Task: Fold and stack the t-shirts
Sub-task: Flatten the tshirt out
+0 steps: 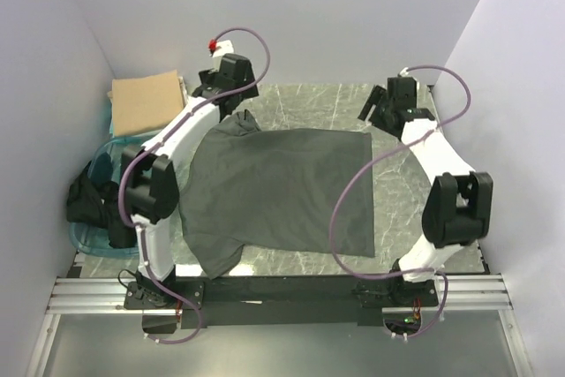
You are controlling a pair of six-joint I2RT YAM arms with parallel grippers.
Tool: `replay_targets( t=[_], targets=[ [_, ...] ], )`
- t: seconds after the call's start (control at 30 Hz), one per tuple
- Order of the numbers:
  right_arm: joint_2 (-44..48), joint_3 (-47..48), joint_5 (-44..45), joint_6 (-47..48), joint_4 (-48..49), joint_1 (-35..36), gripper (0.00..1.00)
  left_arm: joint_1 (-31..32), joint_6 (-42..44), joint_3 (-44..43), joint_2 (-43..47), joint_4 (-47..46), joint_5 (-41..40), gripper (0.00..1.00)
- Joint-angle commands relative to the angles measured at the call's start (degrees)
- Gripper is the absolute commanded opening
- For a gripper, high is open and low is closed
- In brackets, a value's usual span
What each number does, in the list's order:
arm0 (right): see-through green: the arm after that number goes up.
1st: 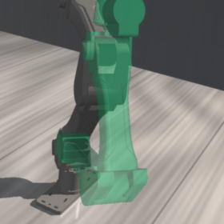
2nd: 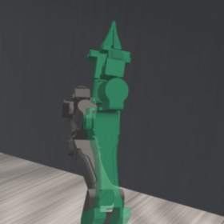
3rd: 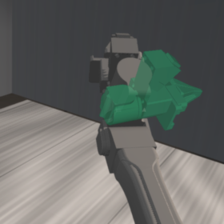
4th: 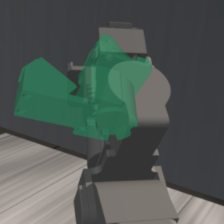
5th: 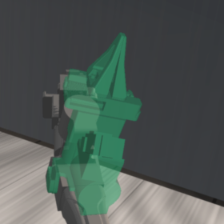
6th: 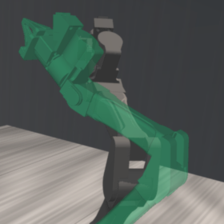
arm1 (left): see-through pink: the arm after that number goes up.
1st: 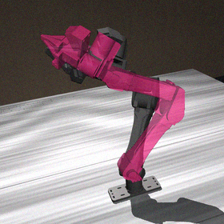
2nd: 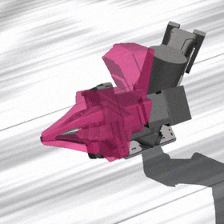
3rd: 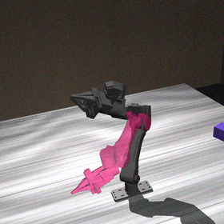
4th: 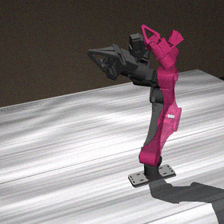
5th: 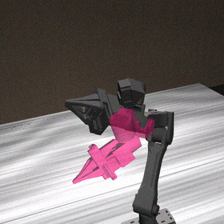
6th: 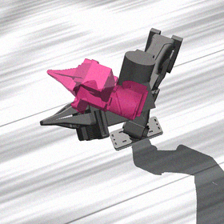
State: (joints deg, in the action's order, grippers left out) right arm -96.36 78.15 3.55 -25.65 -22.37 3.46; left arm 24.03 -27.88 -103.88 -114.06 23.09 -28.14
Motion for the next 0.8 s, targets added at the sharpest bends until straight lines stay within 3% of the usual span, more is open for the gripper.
replay_targets(
  t=[0.0, 0.17, 0.3, 0.53, 0.77],
  targets=[
    [5.03, -5.28, -1.97, 0.86, 1.54, 2.77, 0.82, 0.23, -4.46, 5.25, 3.83, 1.51, 0.19, 0.99],
    [8.90, -12.84, -0.65, 0.60, 1.63, 6.46, 0.82, 0.14, -9.29, 20.51, 11.65, -2.16, 1.33, 0.99],
    [5.75, -12.32, 0.14, 1.30, 0.40, 6.99, 0.82, 0.14, -9.74, 26.26, 14.74, -5.69, 2.39, 0.99],
    [-4.97, -4.52, 0.58, 3.94, -1.62, 6.99, 0.82, -0.04, -8.95, 20.92, 6.85, -4.72, 4.93, 0.99],
    [-14.82, 2.70, 2.43, 6.31, -4.96, 6.29, 0.82, -0.39, -8.33, 9.15, -5.27, 0.54, 5.90, 0.99]
  ],
)
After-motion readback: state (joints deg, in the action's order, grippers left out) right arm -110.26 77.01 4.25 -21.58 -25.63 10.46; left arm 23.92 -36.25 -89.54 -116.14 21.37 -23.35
